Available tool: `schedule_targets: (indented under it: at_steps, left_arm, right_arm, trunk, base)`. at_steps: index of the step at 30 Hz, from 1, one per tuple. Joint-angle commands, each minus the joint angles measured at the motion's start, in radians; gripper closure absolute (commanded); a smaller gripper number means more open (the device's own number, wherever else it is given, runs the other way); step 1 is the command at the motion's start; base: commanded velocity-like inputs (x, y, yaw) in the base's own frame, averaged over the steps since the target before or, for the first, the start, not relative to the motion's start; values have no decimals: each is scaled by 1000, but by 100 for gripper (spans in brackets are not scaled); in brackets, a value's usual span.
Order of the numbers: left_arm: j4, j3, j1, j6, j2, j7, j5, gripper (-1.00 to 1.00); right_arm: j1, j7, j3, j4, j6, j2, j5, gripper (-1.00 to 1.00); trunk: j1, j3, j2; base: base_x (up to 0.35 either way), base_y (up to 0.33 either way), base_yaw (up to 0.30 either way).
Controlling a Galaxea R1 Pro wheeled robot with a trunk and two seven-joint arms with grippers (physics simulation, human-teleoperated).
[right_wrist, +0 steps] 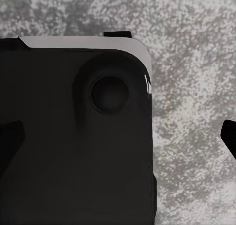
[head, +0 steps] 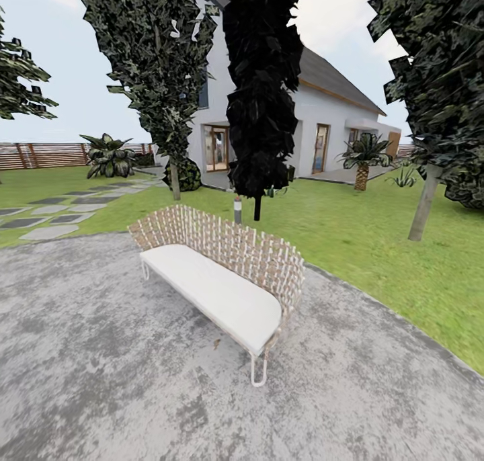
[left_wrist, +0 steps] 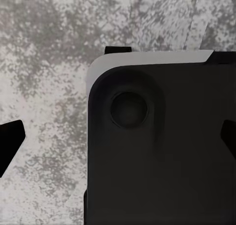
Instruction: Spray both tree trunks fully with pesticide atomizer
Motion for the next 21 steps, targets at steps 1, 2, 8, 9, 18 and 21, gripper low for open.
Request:
schedule_targets:
  at_steps: [1,2,8,9,18,21]
  left_arm:
    - [1,2,-1,-3,0,0,1,-100]
    - [1,2,0,-3,0,0,1,-100]
    - [1,2,0,-3,0,0,1,-100]
    - [1,2,-1,-3,0,0,1,-100]
    - [1,2,0,-3,0,0,1,-100]
    - [1,2,0,-3,0,0,1,-100]
  right_arm:
    - [0,-1,-5,-1,-2,0,0,-100]
    - [0,-1,-5,-1,-2,0,0,-100]
    - [0,-1,-4,-1,-3,0,0,-100]
    - [0,-1,-4,-1,-3,0,0,-100]
    - [0,-1,-4,-1,-3,0,0,-100]
    - [0,-1,-5,-1,-3,0,0,-100]
  trunk:
    - [1,-1,0]
    - [1,-1,0]
    - [1,-1,0]
    - [1,-1,0]
    - [1,-1,0]
    - [1,-1,0]
  base:
    - [299,149,-4]
    - [300,151,-3]
    - [305,155,-1]
    - [307,157,0]
    - [320,86,0]
    - [333,9,0]
